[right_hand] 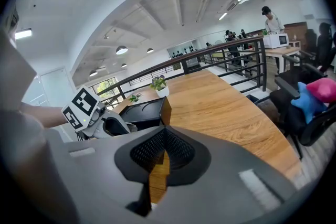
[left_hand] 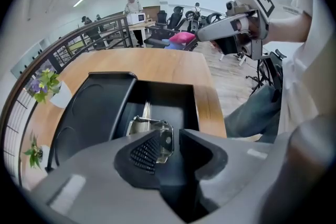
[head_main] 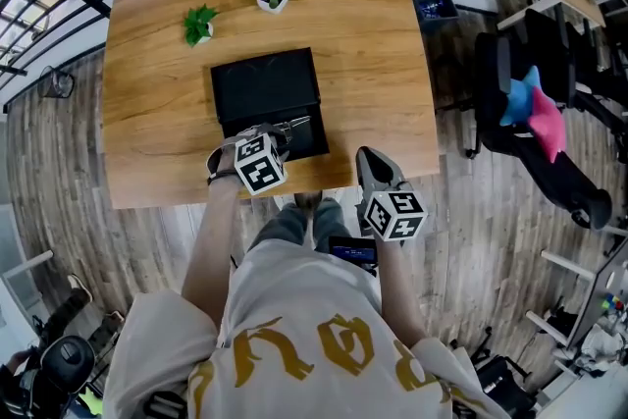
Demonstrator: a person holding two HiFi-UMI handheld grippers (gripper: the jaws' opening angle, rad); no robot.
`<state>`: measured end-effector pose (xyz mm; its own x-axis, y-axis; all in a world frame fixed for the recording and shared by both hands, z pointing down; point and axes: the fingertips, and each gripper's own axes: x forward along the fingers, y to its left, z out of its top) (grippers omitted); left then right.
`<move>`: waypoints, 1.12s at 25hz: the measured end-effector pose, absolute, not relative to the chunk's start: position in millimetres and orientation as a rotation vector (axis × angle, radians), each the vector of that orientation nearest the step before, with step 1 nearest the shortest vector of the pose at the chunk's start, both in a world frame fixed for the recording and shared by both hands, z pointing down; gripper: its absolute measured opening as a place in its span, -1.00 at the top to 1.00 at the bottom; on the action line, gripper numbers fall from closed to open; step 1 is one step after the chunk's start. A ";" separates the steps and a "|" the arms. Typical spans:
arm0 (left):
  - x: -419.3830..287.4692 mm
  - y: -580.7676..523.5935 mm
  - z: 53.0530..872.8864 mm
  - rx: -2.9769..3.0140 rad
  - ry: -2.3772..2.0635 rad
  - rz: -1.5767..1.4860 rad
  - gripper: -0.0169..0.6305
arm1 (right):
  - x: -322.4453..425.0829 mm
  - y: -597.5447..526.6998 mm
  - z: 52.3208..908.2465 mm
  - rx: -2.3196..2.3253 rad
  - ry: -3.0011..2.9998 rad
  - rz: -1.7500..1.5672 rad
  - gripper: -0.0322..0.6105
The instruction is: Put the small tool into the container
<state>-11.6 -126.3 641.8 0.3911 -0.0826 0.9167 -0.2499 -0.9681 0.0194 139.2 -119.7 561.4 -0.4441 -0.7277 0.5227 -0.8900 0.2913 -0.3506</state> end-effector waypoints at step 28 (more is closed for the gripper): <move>-6.6 -113.3 627.8 2.419 -0.294 1.480 0.47 | 145.0 -124.5 566.4 1.489 -2.294 0.911 0.82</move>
